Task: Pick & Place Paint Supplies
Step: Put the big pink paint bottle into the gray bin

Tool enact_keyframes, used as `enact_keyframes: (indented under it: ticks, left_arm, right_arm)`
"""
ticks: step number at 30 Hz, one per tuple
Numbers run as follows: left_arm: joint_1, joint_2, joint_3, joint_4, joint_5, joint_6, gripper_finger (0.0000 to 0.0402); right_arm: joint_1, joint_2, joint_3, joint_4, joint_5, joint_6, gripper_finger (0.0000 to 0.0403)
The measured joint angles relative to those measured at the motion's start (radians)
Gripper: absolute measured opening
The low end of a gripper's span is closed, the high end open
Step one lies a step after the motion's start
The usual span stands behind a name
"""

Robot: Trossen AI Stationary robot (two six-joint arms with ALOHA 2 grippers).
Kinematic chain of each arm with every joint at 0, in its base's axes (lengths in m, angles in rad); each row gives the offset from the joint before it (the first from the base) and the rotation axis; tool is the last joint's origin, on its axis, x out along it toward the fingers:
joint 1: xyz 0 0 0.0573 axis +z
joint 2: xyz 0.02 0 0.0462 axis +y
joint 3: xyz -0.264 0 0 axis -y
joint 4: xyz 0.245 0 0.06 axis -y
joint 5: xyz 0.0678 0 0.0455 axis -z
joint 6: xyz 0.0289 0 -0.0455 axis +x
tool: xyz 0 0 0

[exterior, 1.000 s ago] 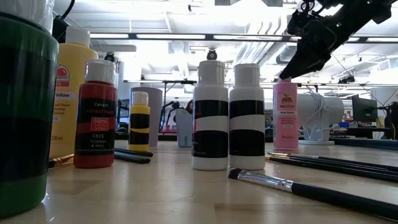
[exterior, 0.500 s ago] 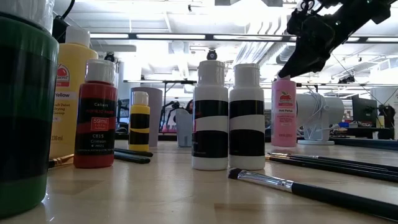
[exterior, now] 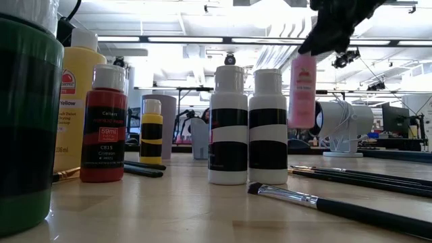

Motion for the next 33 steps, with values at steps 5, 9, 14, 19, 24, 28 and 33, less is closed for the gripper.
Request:
enact_keyframes:
  ticks: [5, 9, 14, 19, 24, 28, 33]
  left_arm:
    - [0.0, 0.0, 0.0, 0.0, 0.0, 0.0, 0.0]
    - [0.0, 0.0, 0.0, 0.0, 0.0, 0.0, 0.0]
    - [0.0, 0.0, 0.0, 0.0, 0.0, 0.0, 0.0]
    - [0.0, 0.0, 0.0, 0.0, 0.0, 0.0, 0.0]
    - [0.0, 0.0, 0.0, 0.0, 0.0, 0.0, 0.0]
    - [0.0, 0.0, 0.0, -0.006, 0.0, 0.0, 0.0]
    - [0.0, 0.0, 0.0, -0.008, -0.001, 0.0, 0.0]
  right_arm:
    - [0.0, 0.0, 0.077, -0.025, -0.001, -0.017, 0.0115]
    - [0.0, 0.016, 0.124, -0.032, 0.0, -0.062, 0.0112]
    - [0.0, 0.082, 0.164, -0.002, -0.002, -0.106, 0.0113]
    - [-0.027, 0.201, 0.218, 0.011, -0.003, -0.167, 0.0112]
    - [-0.088, 0.29, 0.27, 0.082, -0.038, -0.203, 0.0113]
    - [-0.142, 0.328, 0.289, 0.138, -0.126, -0.219, 0.0112]
    - [-0.18, 0.353, 0.289, 0.144, -0.167, -0.221, 0.0113]
